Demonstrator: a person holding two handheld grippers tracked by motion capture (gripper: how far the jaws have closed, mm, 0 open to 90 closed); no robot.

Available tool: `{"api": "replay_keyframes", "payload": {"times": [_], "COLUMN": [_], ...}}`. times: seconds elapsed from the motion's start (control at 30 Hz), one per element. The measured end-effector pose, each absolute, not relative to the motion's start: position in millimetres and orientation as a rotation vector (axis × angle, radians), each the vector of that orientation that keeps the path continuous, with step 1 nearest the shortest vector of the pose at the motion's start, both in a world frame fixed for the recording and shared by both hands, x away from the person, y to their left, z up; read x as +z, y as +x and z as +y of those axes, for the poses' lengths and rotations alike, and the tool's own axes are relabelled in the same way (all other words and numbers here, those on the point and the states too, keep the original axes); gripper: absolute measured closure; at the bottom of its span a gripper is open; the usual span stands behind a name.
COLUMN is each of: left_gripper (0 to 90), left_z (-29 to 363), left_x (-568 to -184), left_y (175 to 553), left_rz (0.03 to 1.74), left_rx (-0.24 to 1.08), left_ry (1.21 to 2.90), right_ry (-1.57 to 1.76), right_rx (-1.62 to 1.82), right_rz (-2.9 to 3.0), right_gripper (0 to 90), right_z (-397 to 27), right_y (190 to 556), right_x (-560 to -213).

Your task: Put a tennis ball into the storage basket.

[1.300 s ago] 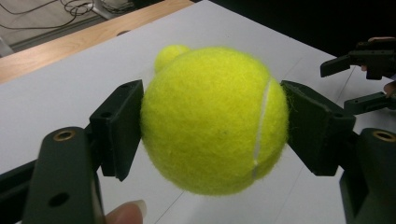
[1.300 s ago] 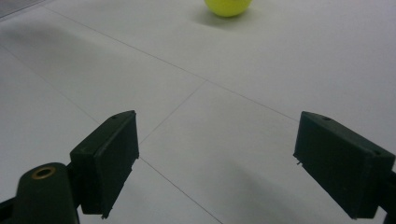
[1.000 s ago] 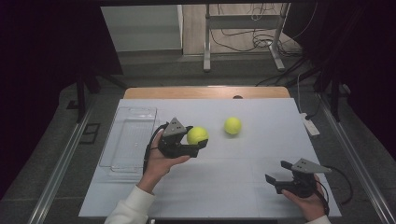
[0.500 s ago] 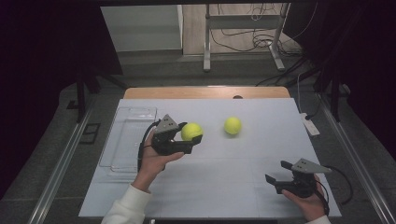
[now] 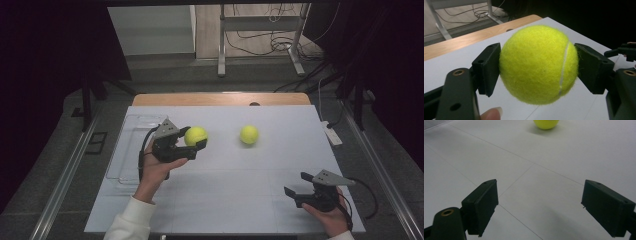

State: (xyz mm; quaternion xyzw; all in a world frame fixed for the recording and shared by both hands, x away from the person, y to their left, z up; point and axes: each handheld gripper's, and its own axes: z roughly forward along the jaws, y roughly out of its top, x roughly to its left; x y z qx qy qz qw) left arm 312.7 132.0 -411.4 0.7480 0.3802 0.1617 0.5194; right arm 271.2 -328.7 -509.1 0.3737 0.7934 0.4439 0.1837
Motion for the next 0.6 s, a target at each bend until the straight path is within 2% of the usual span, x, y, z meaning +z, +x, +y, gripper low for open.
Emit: {"api": "replay_keyframes", "payload": {"times": [0.6], "left_gripper": [26.4], "left_z": [143.5], "left_x": [-410.6], "left_y": [314.0], "left_rz": [0.944], "left_rx": [0.411], "left_ry": [1.766], "right_ry": [1.058], "right_rx": [1.252], "right_rz": [2.236], "right_gripper": [13.8], "right_z": [-329.0], "right_y": [270.9], "right_x": [-509.0]}}
